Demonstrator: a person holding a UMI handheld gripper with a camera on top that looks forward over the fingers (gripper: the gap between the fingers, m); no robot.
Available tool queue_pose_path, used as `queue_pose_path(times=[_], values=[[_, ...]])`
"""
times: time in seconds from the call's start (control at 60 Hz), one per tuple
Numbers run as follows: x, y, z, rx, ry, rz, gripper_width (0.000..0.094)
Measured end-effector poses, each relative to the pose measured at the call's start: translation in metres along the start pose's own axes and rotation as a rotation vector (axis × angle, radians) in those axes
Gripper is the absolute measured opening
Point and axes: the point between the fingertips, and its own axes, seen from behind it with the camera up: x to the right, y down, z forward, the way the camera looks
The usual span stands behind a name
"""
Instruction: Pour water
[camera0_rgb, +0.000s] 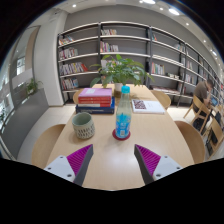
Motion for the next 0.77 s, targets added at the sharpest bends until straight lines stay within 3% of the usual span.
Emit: queue_pose_path(times=[0.35,0.767], values=[[-0.013,-0.075,-0.062,0.107,0.029,-0.013,0.0856],[-0.013,-0.097,-0.086,0.134,0.068,0.017,0.0858]])
